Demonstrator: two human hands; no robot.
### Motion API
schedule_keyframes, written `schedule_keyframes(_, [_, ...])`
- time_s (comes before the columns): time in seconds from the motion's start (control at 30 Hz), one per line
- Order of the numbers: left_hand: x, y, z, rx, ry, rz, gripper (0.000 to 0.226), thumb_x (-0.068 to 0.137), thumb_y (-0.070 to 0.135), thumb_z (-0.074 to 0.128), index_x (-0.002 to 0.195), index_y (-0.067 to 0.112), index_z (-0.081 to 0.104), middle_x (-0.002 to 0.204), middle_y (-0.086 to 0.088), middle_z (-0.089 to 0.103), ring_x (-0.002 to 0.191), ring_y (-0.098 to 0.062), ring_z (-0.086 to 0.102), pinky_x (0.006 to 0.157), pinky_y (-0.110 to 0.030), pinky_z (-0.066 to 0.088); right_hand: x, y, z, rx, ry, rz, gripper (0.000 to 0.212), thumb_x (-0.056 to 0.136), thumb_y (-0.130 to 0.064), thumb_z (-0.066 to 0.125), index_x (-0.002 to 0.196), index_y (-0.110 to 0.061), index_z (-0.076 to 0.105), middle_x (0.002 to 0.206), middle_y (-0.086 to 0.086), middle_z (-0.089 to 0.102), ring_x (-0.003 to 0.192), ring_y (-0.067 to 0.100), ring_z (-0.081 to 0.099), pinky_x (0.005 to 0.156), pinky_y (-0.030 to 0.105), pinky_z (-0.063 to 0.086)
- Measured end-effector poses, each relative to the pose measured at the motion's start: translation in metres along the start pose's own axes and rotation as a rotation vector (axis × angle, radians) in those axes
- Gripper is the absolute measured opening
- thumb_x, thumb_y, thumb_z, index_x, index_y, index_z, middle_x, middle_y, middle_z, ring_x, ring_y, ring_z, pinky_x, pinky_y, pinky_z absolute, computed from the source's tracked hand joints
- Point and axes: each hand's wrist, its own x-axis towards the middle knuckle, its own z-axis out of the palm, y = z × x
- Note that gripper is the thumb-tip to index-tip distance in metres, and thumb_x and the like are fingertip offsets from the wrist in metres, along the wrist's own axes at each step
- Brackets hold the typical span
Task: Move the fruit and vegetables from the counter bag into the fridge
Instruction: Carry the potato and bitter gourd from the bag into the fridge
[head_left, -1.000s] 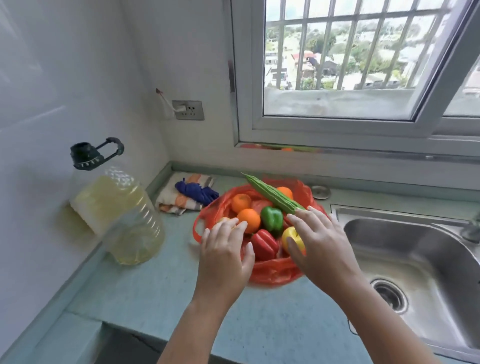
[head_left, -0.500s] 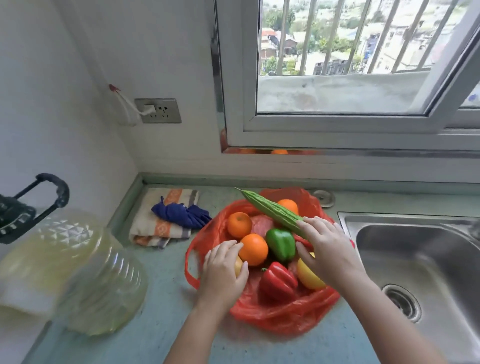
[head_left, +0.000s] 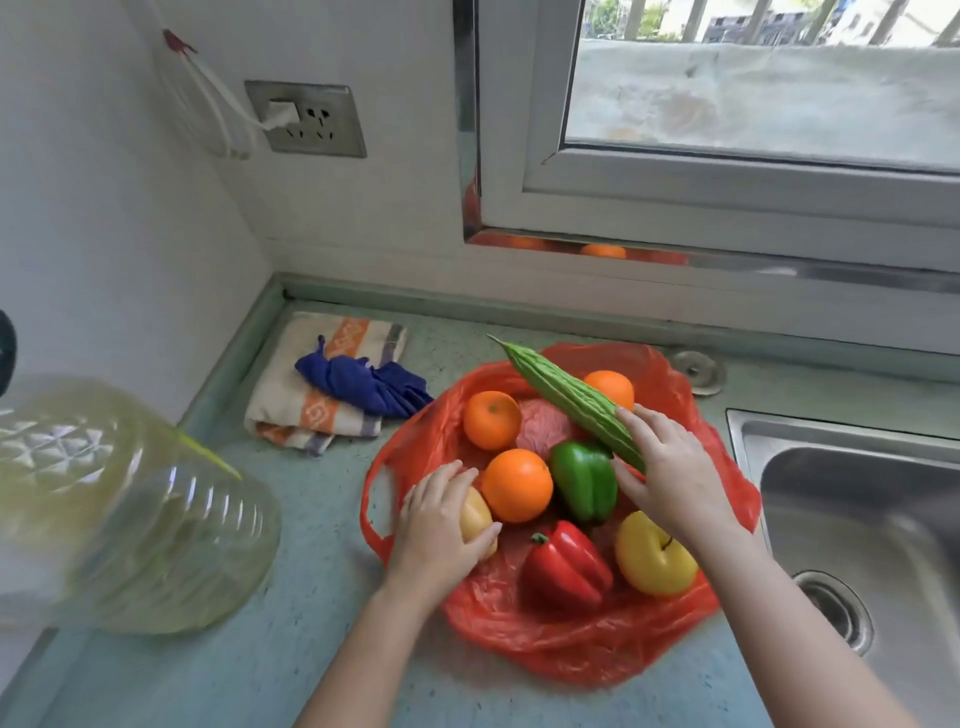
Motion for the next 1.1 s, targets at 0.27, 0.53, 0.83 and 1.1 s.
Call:
schedule_keyframes(0.27, [0.000, -0.013, 0.011, 0.024, -0.063, -0.042, 0.080, 0.071, 0.052, 0.068, 0.138, 0.023, 0.034, 0.147, 0.001, 0.027, 0.135, -0.016, 0.021, 0.111, -0.033, 0.018, 0.006, 0.012, 0.020, 0.116, -0.008, 0.025, 0.061, 0.074, -0.017, 0.072, 0.130, -0.013, 0.050, 0.124, 0.019, 0.055, 0.110, 0.037, 0.054, 0.085, 0.048, 0.048])
schedule_keyframes(0.53, [-0.001, -0.020, 0.010, 0.096, -0.126, -0.052, 0.091, 0.066, 0.060, 0.067, 0.141, 0.027, 0.026, 0.149, 0.003, 0.017, 0.137, -0.016, 0.013, 0.112, -0.035, 0.015, 0.011, 0.019, 0.028, 0.179, -0.043, 0.034, 0.059, 0.077, -0.011, 0.069, 0.132, -0.017, 0.049, 0.120, 0.015, 0.056, 0.110, 0.034, 0.052, 0.082, 0.043, 0.050])
schedule_keyframes(0.83, [-0.001, -0.021, 0.009, 0.039, -0.128, -0.071, 0.090, 0.066, 0.058, 0.069, 0.140, 0.026, 0.028, 0.147, 0.003, 0.020, 0.135, -0.017, 0.018, 0.111, -0.036, 0.021, 0.010, 0.025, 0.034, 0.230, -0.094, 0.052, 0.051, 0.075, -0.004, 0.069, 0.123, -0.017, 0.057, 0.109, 0.010, 0.059, 0.103, 0.031, 0.054, 0.078, 0.041, 0.049])
schedule_keyframes(1.1, [-0.003, -0.015, -0.001, -0.061, -0.044, -0.072, 0.088, 0.064, 0.053, 0.073, 0.138, 0.025, 0.033, 0.143, 0.003, 0.025, 0.132, -0.017, 0.024, 0.107, -0.036, 0.028, 0.009, 0.021, 0.026, 0.216, -0.022, -0.006, 0.048, 0.069, -0.001, 0.074, 0.114, -0.013, 0.063, 0.103, 0.012, 0.061, 0.097, 0.034, 0.056, 0.077, 0.043, 0.050])
